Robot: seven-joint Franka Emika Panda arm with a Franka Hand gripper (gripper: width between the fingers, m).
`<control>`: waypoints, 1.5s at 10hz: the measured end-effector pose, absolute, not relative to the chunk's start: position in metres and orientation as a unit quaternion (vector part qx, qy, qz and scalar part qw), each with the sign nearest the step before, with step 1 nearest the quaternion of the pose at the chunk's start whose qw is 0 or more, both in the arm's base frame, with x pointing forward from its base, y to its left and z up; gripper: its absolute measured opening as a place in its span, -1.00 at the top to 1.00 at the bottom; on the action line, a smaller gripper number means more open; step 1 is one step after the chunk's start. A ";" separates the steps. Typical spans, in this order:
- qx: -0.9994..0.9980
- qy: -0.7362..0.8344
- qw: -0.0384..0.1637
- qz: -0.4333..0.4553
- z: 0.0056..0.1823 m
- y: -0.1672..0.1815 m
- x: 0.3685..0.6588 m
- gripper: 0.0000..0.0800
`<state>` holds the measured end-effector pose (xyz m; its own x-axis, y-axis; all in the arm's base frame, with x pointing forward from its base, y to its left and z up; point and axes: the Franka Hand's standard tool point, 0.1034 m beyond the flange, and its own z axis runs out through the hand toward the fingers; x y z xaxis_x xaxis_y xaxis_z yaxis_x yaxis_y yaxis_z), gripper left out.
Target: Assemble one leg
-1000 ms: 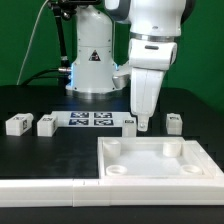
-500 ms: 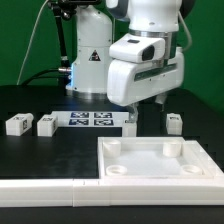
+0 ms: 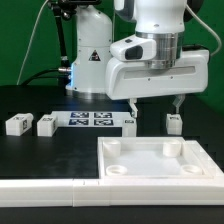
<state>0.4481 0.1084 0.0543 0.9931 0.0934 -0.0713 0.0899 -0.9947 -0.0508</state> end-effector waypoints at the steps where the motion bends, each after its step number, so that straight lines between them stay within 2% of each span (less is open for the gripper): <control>1: -0.998 0.037 0.029 0.038 0.049 0.118 0.433 -0.62; 2: -0.994 0.097 0.028 0.046 0.047 0.129 0.419 -0.62; 5: -0.995 0.083 0.035 0.052 0.045 0.167 0.403 -0.62; 7: -0.994 0.072 0.032 0.075 0.045 0.160 0.403 -0.62; 8: -0.992 0.063 0.028 0.102 0.044 0.158 0.399 -0.62; 9: -0.983 0.056 0.027 0.171 0.045 0.156 0.393 -0.62; 10: -0.981 0.059 0.029 0.185 0.041 0.161 0.400 -0.62; 11: -0.971 0.054 0.026 0.232 0.040 0.163 0.388 -0.62; 15: -0.914 0.051 0.026 0.403 0.039 0.170 0.386 -0.62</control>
Offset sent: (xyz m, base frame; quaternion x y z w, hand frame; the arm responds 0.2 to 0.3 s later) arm -0.0254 0.0455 0.0020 0.0326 -0.0132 0.0579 0.9977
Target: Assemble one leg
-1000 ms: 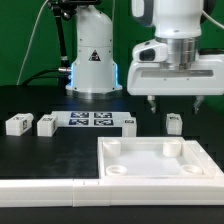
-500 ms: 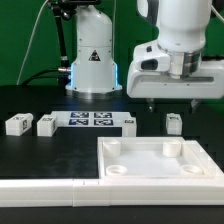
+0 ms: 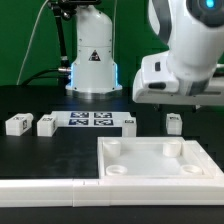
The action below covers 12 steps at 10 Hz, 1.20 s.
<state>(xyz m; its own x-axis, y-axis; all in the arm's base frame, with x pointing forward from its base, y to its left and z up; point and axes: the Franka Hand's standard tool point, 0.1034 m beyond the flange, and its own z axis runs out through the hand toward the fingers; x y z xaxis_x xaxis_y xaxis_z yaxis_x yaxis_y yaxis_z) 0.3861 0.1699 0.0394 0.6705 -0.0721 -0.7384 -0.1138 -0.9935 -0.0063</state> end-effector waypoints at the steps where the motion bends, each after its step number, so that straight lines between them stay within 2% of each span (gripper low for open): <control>1: -0.904 0.049 0.026 0.425 0.035 0.172 0.388 -0.62; 3: -0.875 0.042 0.025 0.482 0.028 0.177 0.386 -0.62; 8: -0.882 0.026 0.038 0.470 0.008 0.168 0.381 -0.62; 11: -0.881 0.028 0.032 0.471 0.007 0.170 0.378 -0.62; 12: -0.881 0.028 0.033 0.472 0.007 0.170 0.378 -0.36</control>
Offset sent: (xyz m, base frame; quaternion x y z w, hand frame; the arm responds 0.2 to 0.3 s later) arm -0.0012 0.0101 -0.0101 0.0030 0.0093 0.0028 0.9999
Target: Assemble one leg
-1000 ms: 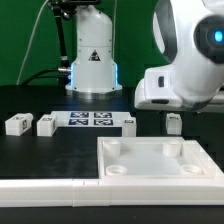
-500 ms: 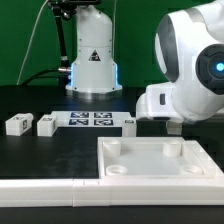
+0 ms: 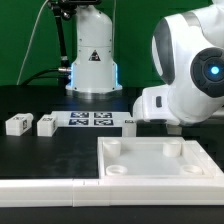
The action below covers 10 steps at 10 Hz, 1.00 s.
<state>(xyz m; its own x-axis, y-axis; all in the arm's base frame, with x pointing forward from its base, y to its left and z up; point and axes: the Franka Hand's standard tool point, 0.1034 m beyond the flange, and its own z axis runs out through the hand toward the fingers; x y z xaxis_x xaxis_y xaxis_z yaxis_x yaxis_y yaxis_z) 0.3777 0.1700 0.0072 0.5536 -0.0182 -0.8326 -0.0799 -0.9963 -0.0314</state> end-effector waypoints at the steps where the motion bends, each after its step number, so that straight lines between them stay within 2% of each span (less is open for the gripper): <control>1: -0.881 0.028 0.033 0.472 0.007 0.170 0.378 -0.02; 2: -0.881 0.028 0.033 0.472 0.007 0.170 0.378 -0.02; 3: -0.881 0.028 0.033 0.472 0.007 0.170 0.378 0.28; 10: -0.879 0.025 0.034 0.474 0.010 0.169 0.378 0.27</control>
Offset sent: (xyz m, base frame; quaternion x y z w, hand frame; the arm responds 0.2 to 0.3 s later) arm 0.0000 0.0000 0.0000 0.0000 0.0000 0.0000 1.0000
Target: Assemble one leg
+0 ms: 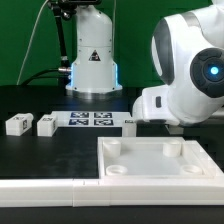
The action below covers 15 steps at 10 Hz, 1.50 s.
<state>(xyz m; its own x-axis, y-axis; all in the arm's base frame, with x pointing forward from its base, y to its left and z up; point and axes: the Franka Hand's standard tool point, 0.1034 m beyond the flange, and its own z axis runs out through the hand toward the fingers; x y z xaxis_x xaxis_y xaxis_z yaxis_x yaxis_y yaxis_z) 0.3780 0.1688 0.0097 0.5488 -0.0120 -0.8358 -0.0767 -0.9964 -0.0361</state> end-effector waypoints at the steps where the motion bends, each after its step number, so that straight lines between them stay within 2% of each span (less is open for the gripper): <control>1: -0.877 0.022 0.037 0.478 0.022 0.165 0.383 0.27; 4: -0.880 0.015 0.034 0.474 0.073 0.161 0.396 0.27; 5: -0.879 0.013 0.034 0.475 0.082 0.160 0.398 0.27; 8: -0.883 0.013 0.034 0.469 0.084 0.162 0.400 0.27; 10: -0.922 0.012 0.041 0.385 0.079 0.162 0.413 0.27; 11: -0.940 -0.006 0.042 0.339 0.072 0.151 0.419 0.27; 15: -0.978 -0.045 0.046 0.197 0.091 0.122 0.447 0.27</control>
Offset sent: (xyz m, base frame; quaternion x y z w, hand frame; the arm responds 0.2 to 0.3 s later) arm 0.0118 -0.0064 0.0723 -0.0130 -0.0112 -0.0068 0.9998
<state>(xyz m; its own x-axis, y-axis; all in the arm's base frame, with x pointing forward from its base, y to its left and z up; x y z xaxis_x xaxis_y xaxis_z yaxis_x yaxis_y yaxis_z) 0.4472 0.1222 0.0912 0.9186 0.1062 -0.3807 0.0702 -0.9917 -0.1074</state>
